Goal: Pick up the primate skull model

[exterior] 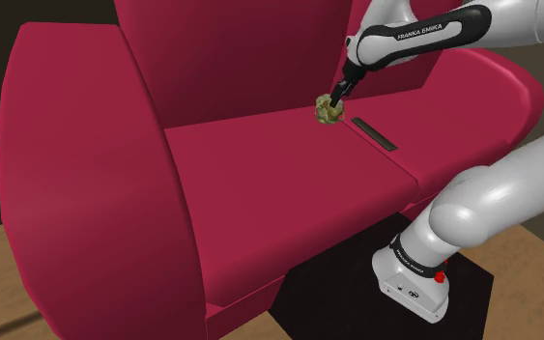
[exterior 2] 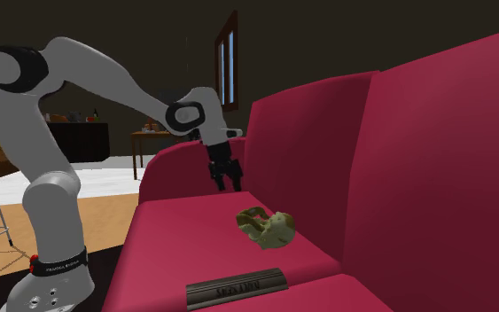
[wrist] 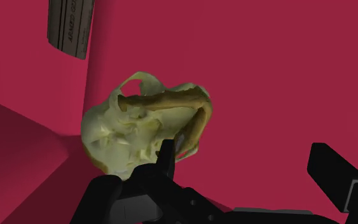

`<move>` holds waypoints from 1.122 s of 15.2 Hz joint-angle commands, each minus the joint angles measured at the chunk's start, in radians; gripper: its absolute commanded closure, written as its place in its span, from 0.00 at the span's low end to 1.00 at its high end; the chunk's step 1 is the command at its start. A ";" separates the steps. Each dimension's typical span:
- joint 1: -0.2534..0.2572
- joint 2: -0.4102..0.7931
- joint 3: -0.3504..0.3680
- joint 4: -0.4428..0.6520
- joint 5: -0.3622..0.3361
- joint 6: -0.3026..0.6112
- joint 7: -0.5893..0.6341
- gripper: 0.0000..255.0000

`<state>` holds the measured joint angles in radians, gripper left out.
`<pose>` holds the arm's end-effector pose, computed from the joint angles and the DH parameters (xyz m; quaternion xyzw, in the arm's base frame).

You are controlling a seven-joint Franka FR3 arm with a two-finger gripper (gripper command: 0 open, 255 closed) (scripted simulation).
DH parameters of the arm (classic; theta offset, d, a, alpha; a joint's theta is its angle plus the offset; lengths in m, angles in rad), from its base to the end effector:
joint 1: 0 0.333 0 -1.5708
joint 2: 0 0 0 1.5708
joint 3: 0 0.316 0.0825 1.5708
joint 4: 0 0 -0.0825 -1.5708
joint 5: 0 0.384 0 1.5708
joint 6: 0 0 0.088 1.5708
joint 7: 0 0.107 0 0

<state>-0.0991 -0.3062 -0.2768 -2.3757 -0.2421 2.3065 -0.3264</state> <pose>0.4361 -0.1823 0.4591 0.9906 0.0473 0.0886 0.0928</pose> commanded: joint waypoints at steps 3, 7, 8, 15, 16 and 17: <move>-0.008 0.144 -0.046 0.063 0.008 0.103 -0.065 0.00; -0.010 0.172 -0.050 0.034 0.008 0.160 -0.061 0.00; -0.011 0.180 -0.051 0.027 0.008 0.174 -0.060 0.00; -0.011 0.201 -0.053 0.011 0.008 0.210 -0.057 1.00; -0.011 0.200 -0.053 0.011 0.008 0.210 -0.057 1.00; -0.011 0.201 -0.052 0.011 0.008 0.210 -0.057 1.00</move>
<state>-0.1105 -0.1080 -0.3296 -2.3650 -0.2335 2.5134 -0.3828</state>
